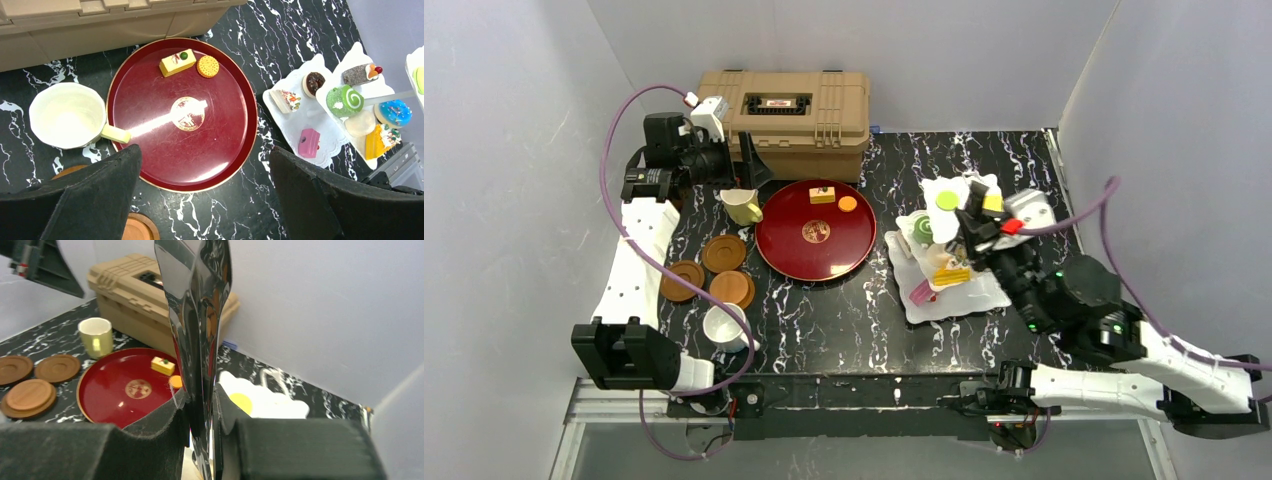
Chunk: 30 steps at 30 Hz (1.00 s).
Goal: Serve the afternoon tea
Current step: Place the desert on the desert table, then pick up the desert from the tray.
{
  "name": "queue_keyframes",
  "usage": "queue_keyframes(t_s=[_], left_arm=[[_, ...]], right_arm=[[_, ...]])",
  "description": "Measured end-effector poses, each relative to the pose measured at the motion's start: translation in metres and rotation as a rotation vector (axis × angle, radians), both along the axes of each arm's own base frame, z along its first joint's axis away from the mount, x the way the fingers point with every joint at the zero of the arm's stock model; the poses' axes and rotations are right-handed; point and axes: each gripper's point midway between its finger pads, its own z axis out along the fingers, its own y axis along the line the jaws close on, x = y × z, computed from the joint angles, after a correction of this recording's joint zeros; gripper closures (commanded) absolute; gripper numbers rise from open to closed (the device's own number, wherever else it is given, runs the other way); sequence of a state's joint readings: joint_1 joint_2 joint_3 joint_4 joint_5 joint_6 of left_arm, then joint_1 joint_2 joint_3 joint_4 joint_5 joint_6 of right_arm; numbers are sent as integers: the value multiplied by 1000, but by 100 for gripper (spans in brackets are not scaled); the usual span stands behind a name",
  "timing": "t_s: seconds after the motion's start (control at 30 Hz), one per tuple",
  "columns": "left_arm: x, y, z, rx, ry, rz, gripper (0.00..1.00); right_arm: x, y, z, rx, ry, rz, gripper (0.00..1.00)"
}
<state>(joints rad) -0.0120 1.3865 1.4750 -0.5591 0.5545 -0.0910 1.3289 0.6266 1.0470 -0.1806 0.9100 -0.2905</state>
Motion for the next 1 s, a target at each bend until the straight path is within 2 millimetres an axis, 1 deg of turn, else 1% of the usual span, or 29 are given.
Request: queue_keyframes(t_s=[0.03,0.07,0.1,0.13,0.27,0.33,0.37,0.4,0.53,0.57,0.63,0.77,0.87,1.0], left_arm=[[0,0,0,-1,0,0,2],[0,0,0,-3,3,1,2],[0,-1,-1,-6,7,2,2],[0,-1,-1,-6,10,2,2],[1,-1,-8,-8,41,4,2],[1,-1,-12,-8,56,5,2],[1,-1,-14,-9,64,6,2],[1,0,-15,-8,70,8,2],[-2,0,-17,-5,86,12,2],[-2,1,-17,-3,89,15,2],[-3,2,-18,2,96,21,2],[-1,5,-20,10,114,34,2],[1,7,-26,15,137,47,2],[1,8,-33,17,171,56,2]], right_arm=[[1,16,3,-8,-3,25,77],[2,24,3,-12,-4,36,77],[3,40,3,-26,-4,57,77],[4,50,4,-32,-5,70,77],[10,108,5,-56,-8,137,77],[14,135,0,-72,-6,157,77],[17,153,-3,-80,-5,167,77],[19,166,-6,-88,-3,175,77],[38,219,-29,-118,17,190,78],[45,228,-33,-117,25,188,78],[65,245,-44,-103,44,170,78],[112,264,-70,-77,76,117,79],[143,273,-94,-65,96,74,79],[174,281,-127,-69,113,27,79]])
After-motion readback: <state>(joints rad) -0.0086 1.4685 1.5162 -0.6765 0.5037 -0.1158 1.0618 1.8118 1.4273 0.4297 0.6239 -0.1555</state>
